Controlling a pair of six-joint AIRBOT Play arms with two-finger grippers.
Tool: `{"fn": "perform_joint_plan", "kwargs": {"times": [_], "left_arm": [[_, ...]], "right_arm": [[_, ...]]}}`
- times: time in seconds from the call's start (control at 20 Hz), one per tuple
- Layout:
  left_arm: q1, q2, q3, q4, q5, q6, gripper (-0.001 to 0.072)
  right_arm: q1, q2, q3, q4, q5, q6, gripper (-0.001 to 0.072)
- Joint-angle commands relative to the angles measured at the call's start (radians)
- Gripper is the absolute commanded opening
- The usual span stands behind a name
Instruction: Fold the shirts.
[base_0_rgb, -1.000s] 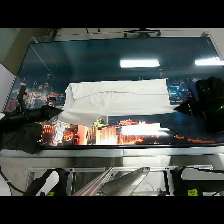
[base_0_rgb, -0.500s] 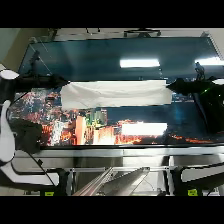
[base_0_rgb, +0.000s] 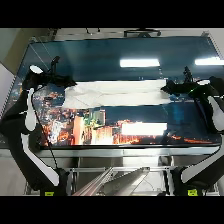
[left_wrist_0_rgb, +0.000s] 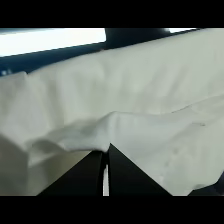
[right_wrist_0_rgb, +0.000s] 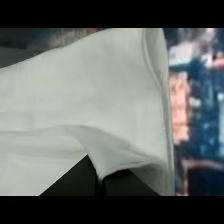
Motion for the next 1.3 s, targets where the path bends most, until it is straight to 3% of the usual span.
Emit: {"fn": "perform_joint_plan", "kwargs": {"times": [0.0,0.1,0.15,0.2,0.3,0.4,0.55,0.7,0.75,0.8,0.85,1.0,1.05,1.1,1.2,1.25], "left_arm": [[-0.005,-0.080,0.101,0.013,-0.024,-0.010,0.0008],[-0.005,-0.080,0.119,0.013,-0.019,-0.010,0.0002],[0.001,-0.080,0.138,0.012,-0.029,-0.010,0.0095],[0.008,-0.080,0.166,0.011,-0.055,-0.016,0.0285],[0.030,-0.060,0.208,0.010,-0.125,-0.059,0.0295],[0.063,0.006,0.178,0.010,-0.151,-0.062,0.0295],[0.107,0.116,0.088,0.009,-0.181,-0.062,0.0295],[0.116,0.187,0.054,0.008,-0.219,-0.062,0.0290],[0.113,0.203,0.055,0.007,-0.229,-0.062,0.0204],[0.105,0.219,0.055,0.008,-0.230,-0.062,0.0058],[0.095,0.232,0.055,0.007,-0.228,-0.061,0.0002],[0.047,0.243,0.055,0.005,-0.227,-0.061,0.0001],[0.028,0.239,0.055,0.003,-0.227,-0.062,0.0002],[0.004,0.230,0.055,0.000,-0.228,-0.062,0.0001],[-0.067,0.204,0.055,0.000,-0.229,-0.063,0.0001],[-0.101,0.191,0.055,0.001,-0.227,-0.063,0.0001]], "right_arm": [[0.001,-0.015,0.005,-0.015,-0.020,0.000,0.0014],[-0.001,-0.014,0.005,-0.016,-0.018,0.000,0.0014],[-0.001,-0.009,0.005,-0.019,-0.015,0.000,0.0040],[-0.003,0.001,0.010,-0.023,-0.014,0.000,0.0195],[-0.030,0.024,0.058,-0.053,0.061,0.000,0.0352],[-0.074,0.034,0.123,-0.102,0.137,0.039,0.0593],[-0.118,0.021,0.141,-0.159,0.160,0.144,0.0605],[-0.111,-0.037,0.141,-0.158,0.203,0.144,0.0605],[-0.100,-0.058,0.141,-0.158,0.207,0.145,0.0605],[-0.090,-0.075,0.141,-0.151,0.212,0.144,0.0604],[-0.079,-0.090,0.141,-0.137,0.217,0.143,0.0604],[-0.044,-0.112,0.142,-0.106,0.220,0.121,0.0600],[-0.035,-0.113,0.142,-0.100,0.217,0.121,0.0537],[-0.032,-0.113,0.142,-0.083,0.214,0.107,0.0339],[-0.029,-0.113,0.152,-0.019,0.226,0.069,0.0012],[-0.030,-0.111,0.164,0.006,0.247,0.068,0.0014]]}}
